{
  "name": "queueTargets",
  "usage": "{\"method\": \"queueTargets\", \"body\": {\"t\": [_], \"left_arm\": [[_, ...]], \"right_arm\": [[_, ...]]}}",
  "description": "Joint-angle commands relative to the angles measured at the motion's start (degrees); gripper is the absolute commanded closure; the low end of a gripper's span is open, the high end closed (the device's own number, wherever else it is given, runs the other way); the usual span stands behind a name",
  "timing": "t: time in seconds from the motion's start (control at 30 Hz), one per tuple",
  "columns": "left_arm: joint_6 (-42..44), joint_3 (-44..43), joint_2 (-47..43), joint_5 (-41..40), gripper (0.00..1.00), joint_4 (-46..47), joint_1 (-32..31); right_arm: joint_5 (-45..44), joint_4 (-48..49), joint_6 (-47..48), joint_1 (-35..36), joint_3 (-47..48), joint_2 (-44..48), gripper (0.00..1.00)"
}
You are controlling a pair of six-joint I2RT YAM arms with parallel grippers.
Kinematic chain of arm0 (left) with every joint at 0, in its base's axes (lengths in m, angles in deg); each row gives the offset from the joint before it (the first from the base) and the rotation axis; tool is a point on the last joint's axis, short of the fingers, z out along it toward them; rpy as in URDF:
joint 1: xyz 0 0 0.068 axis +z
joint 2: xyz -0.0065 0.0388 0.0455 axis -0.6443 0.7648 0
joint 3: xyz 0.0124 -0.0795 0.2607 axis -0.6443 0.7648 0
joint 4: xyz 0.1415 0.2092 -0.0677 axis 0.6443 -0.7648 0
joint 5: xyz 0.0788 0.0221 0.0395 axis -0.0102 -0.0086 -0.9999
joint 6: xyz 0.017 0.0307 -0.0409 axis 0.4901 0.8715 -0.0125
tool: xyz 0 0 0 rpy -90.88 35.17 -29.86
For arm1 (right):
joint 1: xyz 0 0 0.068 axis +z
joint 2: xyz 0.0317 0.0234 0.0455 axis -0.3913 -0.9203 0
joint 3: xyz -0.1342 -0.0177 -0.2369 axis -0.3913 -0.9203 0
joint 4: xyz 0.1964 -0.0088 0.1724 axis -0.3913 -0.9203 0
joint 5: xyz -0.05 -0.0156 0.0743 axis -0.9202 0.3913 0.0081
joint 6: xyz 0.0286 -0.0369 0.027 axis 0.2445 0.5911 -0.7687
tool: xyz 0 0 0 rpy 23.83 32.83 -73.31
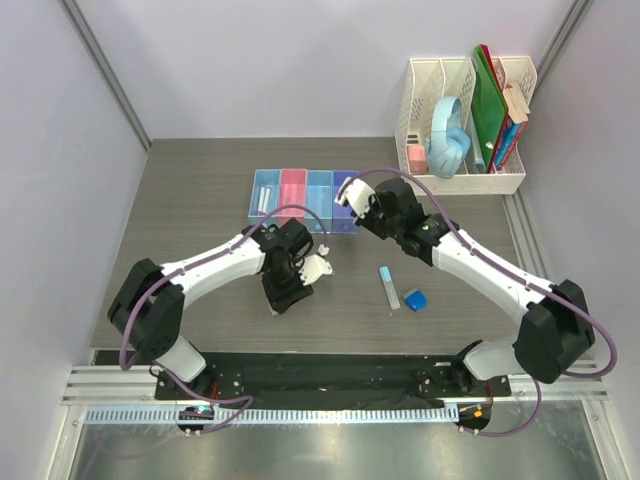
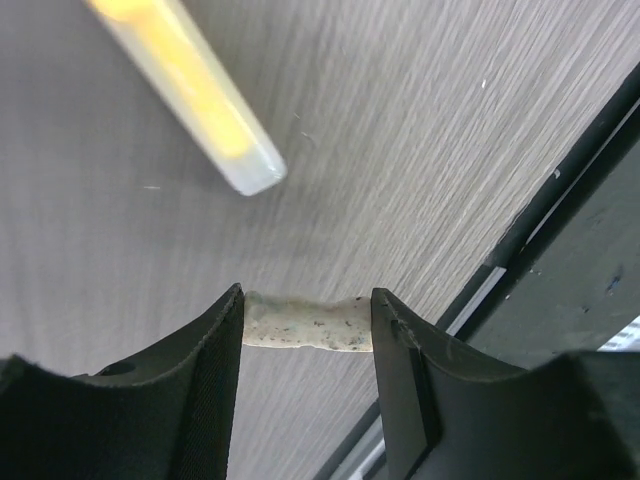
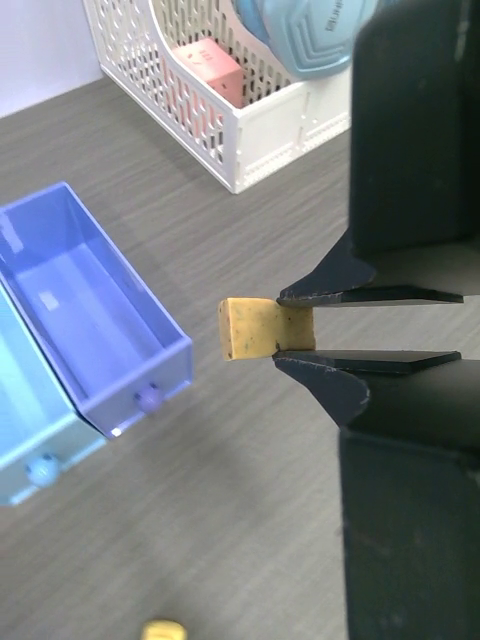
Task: Sort the stationery into containers
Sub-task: Pick up the stationery from the center of the board, then place the stationery in the storage box.
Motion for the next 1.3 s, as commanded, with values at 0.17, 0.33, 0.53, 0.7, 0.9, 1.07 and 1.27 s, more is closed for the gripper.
{"method": "queueTargets", "body": {"t": [0.17,0.33,0.53,0.7,0.9,1.07,1.27], "left_arm": [[-0.34,-6.83,-3.99,1.01,0.53,-2.53,0.20],[-0.34,-9.29,-4.25,0.75,0.53,-2.79,0.12],[-0.17,-10.97,-5.48,0.40,0.51,-3.59,0.20],[0.01,-11.49,-6.45,0.48,0.51,-3.50,0.20],[0.10,-12.02,-6.28,0.75,0.51,-3.24,0.20],[-0.08,-12.99,-6.01,1.01,0.50,-2.62,0.20],[0.97,-14.39,-4.87,0.05,0.51,-1.74,0.20]], "right_arm": [[3.38,9.64,-1.44,-2.22,8.72,-11.37,0.99],[4.18,12.20,-1.62,-2.48,14.43,-18.67,0.99],[4.36,12.64,-2.15,-3.19,20.76,-27.29,0.99],[3.92,12.99,-2.41,-3.54,21.47,-30.28,0.98],[3.65,13.78,-2.50,-4.59,21.03,-31.34,0.98],[3.56,13.70,-2.50,-4.94,20.68,-31.69,0.81],[2.08,13.69,-3.11,-5.82,19.89,-30.03,0.22]]}}
